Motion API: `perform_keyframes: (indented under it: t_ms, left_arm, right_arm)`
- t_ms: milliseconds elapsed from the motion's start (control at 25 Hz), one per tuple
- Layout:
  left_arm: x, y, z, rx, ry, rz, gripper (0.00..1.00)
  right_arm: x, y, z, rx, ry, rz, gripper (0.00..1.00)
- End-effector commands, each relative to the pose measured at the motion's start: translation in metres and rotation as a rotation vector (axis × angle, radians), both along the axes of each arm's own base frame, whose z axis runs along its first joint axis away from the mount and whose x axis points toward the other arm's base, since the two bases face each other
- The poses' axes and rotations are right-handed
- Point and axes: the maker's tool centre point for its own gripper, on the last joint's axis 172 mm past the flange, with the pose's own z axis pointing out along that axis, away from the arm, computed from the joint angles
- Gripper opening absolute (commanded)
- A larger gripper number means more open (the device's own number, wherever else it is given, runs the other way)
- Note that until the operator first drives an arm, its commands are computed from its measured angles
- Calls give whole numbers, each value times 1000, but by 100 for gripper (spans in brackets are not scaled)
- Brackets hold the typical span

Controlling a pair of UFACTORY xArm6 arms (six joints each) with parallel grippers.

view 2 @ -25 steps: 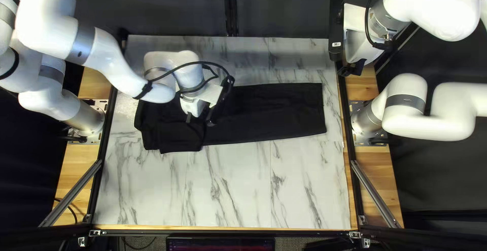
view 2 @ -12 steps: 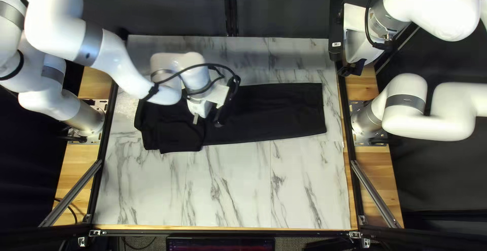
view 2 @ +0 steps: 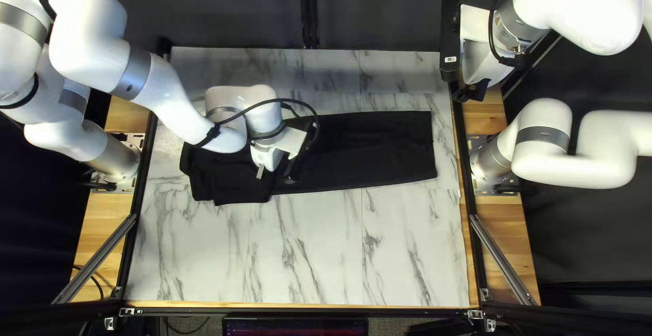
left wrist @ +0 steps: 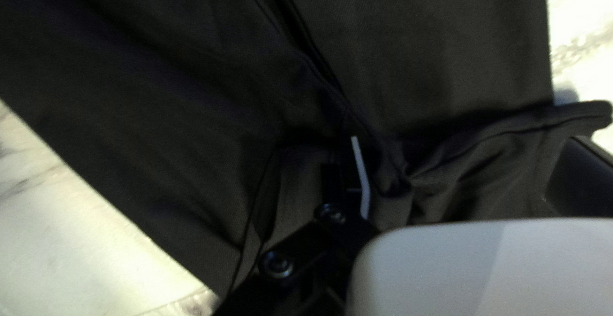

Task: Fold t-shirt

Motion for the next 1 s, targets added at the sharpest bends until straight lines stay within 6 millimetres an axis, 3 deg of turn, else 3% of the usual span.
perform_keyframes:
  t_ms: [40, 160, 320, 560, 1000]
  left_arm:
    - [-37, 8, 24, 20, 5, 17, 100]
    - [-76, 23, 46, 57, 8, 45, 100]
    - [-116, 50, 58, 101, 22, 83, 100]
    - [-149, 96, 43, 149, 61, 132, 100]
    - [-197, 104, 28, 228, 130, 226, 100]
  right_arm:
    - [0, 0, 0, 0, 0, 0, 100]
    - [0, 0, 0, 0, 0, 0, 100]
    - [0, 0, 0, 0, 0, 0, 100]
    - [0, 0, 0, 0, 0, 0, 100]
    - [0, 0, 0, 0, 0, 0, 100]
